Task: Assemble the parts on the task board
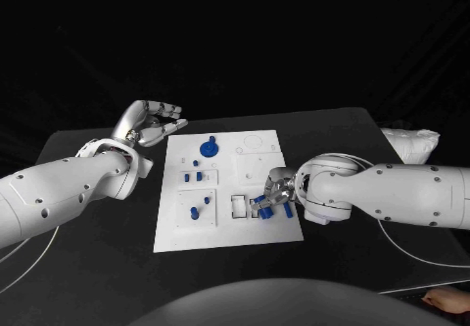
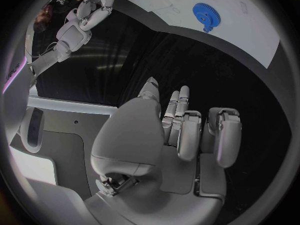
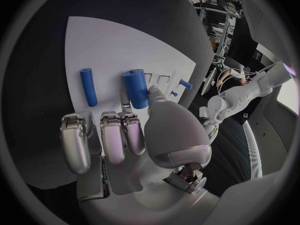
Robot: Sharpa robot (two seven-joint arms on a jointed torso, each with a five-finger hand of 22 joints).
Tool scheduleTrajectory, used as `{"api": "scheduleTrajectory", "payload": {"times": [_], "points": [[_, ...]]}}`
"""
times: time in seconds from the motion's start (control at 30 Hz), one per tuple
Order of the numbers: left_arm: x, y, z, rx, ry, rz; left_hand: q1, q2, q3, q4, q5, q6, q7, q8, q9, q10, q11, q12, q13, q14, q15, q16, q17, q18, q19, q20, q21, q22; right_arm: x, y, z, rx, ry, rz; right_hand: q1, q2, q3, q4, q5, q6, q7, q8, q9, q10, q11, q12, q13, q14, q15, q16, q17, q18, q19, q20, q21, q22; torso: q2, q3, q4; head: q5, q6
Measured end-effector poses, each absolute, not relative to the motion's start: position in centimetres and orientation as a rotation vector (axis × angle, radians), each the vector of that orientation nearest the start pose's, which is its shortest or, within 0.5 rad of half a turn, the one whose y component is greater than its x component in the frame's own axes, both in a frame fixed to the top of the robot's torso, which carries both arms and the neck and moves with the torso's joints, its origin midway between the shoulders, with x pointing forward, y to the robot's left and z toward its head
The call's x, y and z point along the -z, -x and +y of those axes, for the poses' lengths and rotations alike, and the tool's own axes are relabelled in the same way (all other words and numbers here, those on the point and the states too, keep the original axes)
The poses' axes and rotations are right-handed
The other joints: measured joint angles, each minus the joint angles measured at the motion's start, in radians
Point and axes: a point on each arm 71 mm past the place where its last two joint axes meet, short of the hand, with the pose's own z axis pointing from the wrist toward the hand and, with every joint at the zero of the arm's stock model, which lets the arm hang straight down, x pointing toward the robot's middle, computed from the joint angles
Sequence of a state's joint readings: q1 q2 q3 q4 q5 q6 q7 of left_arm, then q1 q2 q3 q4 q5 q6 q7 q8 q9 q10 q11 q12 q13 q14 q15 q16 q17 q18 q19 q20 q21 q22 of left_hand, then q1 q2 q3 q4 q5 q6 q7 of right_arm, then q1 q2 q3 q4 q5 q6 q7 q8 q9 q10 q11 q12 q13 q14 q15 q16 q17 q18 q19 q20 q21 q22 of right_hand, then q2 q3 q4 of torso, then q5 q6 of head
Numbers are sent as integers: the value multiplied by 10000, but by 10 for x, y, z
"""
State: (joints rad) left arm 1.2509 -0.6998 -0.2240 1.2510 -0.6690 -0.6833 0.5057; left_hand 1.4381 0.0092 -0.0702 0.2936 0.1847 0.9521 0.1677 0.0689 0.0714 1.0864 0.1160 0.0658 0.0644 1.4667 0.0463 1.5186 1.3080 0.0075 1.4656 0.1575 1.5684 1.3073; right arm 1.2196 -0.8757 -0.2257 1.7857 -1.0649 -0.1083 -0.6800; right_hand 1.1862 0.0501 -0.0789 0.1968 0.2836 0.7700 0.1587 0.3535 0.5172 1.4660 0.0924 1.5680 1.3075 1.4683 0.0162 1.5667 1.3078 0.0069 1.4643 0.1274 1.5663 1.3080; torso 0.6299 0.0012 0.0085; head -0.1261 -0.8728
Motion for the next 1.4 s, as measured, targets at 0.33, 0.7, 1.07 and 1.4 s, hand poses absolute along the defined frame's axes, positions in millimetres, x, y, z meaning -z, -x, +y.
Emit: {"api": "scheduleTrajectory", "payload": {"times": [0.33, 0.7, 1.07, 1.4], "points": [[202, -519, 217, 10254, 2852, 12959, 0, 0, 0, 0, 0, 0, 0, 0, 0, 0, 0, 0, 0, 0, 0, 0, -1, 0, 0, 0, 0, 0, 255, -397, -177, -3810, -1997, 23549, 1147, -2, 920, -618, 89, 795, -62, -14, -1344, -13, -60, 0, 0, 0, 0, 0, -1, -1, 0, 0, 0, -1, 2, 1, -4, 9, 0], [202, -518, 219, 10238, 2856, 12968, 0, 0, 0, 0, 0, 0, 0, 0, 0, 0, 0, 0, 0, 0, 0, 0, -2, 0, 0, 0, 0, 0, 257, -393, -187, -4318, -3734, 23491, 1244, -98, 1432, -439, -445, 1797, 139, -788, -2703, 2, -325, 0, 0, -13, -62, 0, -2, 0, 22, -56, 0, -3, -5, 11, -3, 84, 0], [202, -518, 219, 10226, 2859, 12973, 0, 0, 0, 0, 0, 0, 0, 0, 0, 0, 0, 0, 0, 0, 0, 0, -4, -1, 0, 0, 0, 0, 250, -390, -204, -5418, -6927, 23767, 1250, -105, 1956, -799, -695, 1951, 284, -1141, -2839, 3, -431, 0, 0, 1, -149, 0, -3, -1, 24, -127, 0, -4, -5, 1, -9, 145, 0], [202, -519, 218, 10249, 2846, 12982, 0, 0, 0, 0, 0, 0, 0, 0, 0, 0, 0, 0, -1, 0, 0, 0, -4, 0, 0, 0, 0, 0, 241, -398, -193, -6731, -8464, 23872, 1236, -91, 2035, -823, -734, 1958, 292, -1152, -2877, 3, -430, 0, 0, 0, -149, 0, -4, -2, 1, -150, 0, -4, -1, -2, 0, 128, 0]]}}
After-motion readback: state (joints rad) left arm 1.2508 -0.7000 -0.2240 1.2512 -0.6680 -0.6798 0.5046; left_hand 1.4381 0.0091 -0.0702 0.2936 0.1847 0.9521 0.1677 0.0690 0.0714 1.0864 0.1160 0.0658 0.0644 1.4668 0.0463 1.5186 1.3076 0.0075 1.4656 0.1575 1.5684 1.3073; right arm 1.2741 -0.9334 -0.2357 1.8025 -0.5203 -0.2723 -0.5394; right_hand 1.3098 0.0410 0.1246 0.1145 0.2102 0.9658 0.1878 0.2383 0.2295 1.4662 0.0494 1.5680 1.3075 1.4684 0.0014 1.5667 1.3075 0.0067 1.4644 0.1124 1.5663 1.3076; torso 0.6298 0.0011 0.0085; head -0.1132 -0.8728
